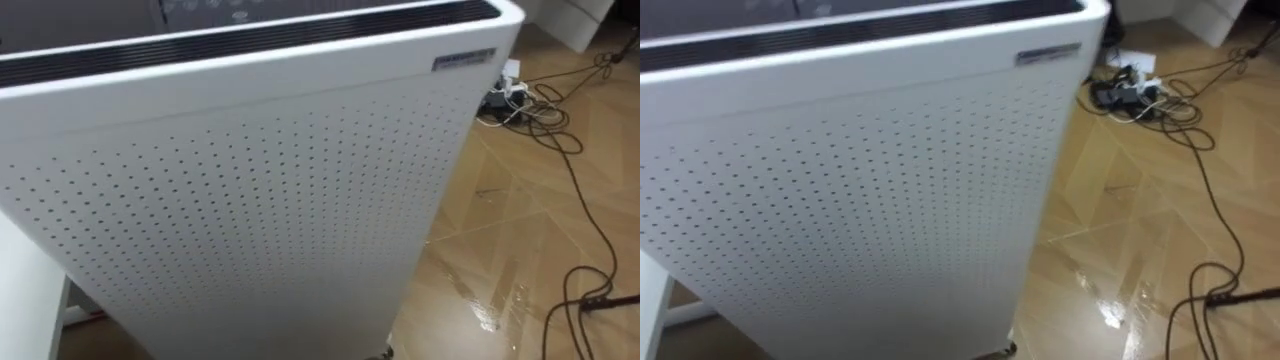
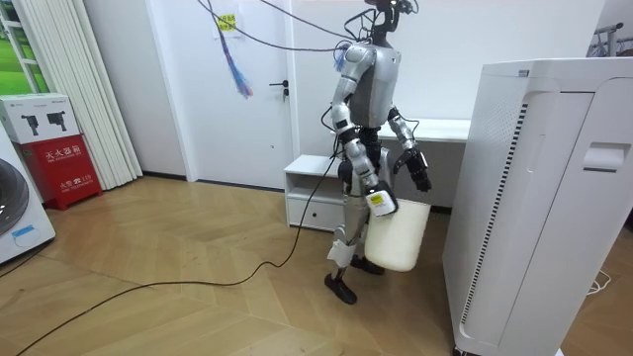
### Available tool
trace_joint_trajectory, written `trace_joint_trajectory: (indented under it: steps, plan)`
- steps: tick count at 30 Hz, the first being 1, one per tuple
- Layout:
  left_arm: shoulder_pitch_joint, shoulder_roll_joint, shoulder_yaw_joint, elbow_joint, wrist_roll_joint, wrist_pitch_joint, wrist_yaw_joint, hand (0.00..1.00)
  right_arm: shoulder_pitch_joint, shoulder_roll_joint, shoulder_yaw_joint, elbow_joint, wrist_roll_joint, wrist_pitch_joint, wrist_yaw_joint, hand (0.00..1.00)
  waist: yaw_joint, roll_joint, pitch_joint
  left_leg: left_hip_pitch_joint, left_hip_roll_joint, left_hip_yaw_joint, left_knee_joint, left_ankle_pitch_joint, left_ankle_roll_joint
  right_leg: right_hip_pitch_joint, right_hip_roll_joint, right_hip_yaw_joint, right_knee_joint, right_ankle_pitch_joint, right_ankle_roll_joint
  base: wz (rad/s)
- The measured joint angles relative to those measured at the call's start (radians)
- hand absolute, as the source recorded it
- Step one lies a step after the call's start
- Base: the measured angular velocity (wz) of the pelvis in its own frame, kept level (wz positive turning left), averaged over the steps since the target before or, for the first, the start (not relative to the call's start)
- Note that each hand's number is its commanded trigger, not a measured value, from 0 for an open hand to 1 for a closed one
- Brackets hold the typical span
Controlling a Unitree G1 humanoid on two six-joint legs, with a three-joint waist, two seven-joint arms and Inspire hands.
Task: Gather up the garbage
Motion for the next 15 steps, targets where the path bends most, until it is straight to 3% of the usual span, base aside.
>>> trace_joint_trajectory:
  steps: [8, 9, 12, 15]
  plan:
    - [0.019, -0.035, 0.131, 0.250, -0.061, -0.039, 0.097, 0.00, 0.010, 0.034, -0.114, 0.209, 0.123, -0.043, -0.008, 1.00, 0.001, -0.023, -0.0031, 0.039, -0.003, 0.013, -0.003, -0.006, -0.003, 0.026, 0.003, 0.024, 0.002, -0.014, 0.005, -0.06]
    - [0.018, -0.047, 0.153, 0.284, -0.083, -0.052, 0.107, 0.00, 0.010, 0.046, -0.129, 0.234, 0.143, -0.046, -0.013, 1.00, 0.002, -0.029, -0.0008, 0.044, -0.003, 0.014, -0.004, -0.008, -0.004, 0.031, 0.003, 0.023, 0.001, -0.014, 0.005, 0.00]
    - [0.014, -0.069, 0.191, 0.387, -0.169, -0.087, 0.118, 0.00, 0.011, 0.066, -0.179, 0.269, 0.151, -0.049, -0.014, 1.00, 0.003, -0.035, -0.0042, 0.051, -0.004, 0.020, -0.005, -0.017, -0.005, 0.037, 0.003, 0.023, -0.002, -0.014, 0.005, -0.07]
    - [-0.009, -0.091, 0.230, 0.466, -0.213, -0.094, 0.130, 0.00, 0.016, 0.078, -0.202, 0.306, 0.150, -0.069, -0.015, 1.00, 0.005, -0.035, -0.0049, 0.059, -0.004, 0.028, -0.008, -0.022, -0.006, 0.040, 0.004, 0.030, -0.001, -0.014, 0.005, -0.06]
